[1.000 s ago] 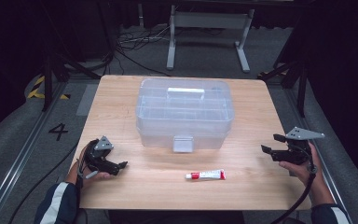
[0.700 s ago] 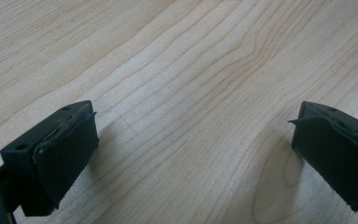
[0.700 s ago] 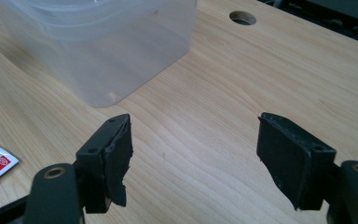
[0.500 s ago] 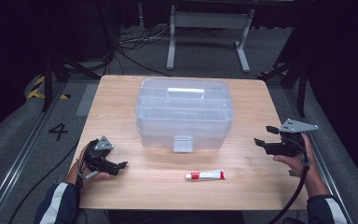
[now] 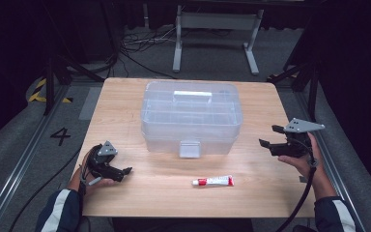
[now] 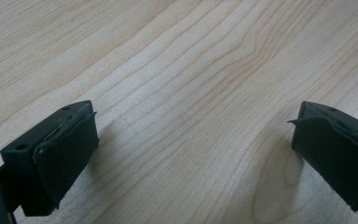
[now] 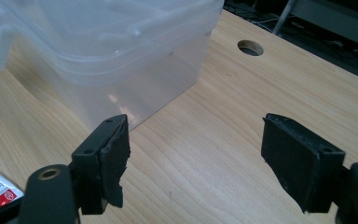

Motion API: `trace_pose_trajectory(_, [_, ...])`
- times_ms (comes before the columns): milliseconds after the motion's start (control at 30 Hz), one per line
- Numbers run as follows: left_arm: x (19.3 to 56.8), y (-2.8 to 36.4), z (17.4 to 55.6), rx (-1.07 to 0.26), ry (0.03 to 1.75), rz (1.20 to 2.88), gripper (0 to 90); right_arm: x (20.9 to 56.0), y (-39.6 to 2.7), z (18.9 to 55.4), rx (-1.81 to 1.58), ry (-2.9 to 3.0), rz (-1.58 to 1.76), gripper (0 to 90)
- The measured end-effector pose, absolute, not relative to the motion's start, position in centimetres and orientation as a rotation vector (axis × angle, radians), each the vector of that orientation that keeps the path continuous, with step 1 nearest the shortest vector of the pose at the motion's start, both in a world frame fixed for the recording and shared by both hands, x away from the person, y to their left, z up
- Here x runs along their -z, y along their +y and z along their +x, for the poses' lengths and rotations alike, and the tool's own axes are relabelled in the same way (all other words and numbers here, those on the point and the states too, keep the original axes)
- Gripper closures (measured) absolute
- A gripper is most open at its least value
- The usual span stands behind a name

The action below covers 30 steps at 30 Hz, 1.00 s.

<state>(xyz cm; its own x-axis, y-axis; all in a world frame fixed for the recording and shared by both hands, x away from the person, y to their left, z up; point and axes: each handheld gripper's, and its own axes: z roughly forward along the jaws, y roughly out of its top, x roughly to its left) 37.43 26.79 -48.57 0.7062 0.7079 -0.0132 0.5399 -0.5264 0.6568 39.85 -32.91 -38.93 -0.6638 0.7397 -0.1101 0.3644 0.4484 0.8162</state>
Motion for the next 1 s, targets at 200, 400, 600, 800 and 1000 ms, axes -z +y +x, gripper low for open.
trace_pose_trajectory(200, [48.6,26.8,37.4,-0.337,0.946,2.264,0.6,38.6,-32.5,40.1,-1.102,2.245,0.916,23.8])
trace_pose_trajectory(400, [48.6,26.8,37.4,-0.338,0.946,2.264,0.6,38.0,-32.0,40.4,-1.114,2.245,0.893,23.9])
trace_pose_trajectory(600, [48.6,26.8,37.4,-0.338,0.946,2.264,0.7,37.2,-31.7,40.6,-1.131,2.236,0.878,23.9])
trace_pose_trajectory(800, [48.6,26.8,37.4,-0.337,0.946,2.264,0.6,36.7,-31.4,40.8,-1.141,2.231,0.868,24.1])
trace_pose_trajectory(1000, [48.6,26.8,37.4,-0.338,0.946,2.264,0.6,36.1,-31.2,41.0,-1.144,2.226,0.848,24.3])
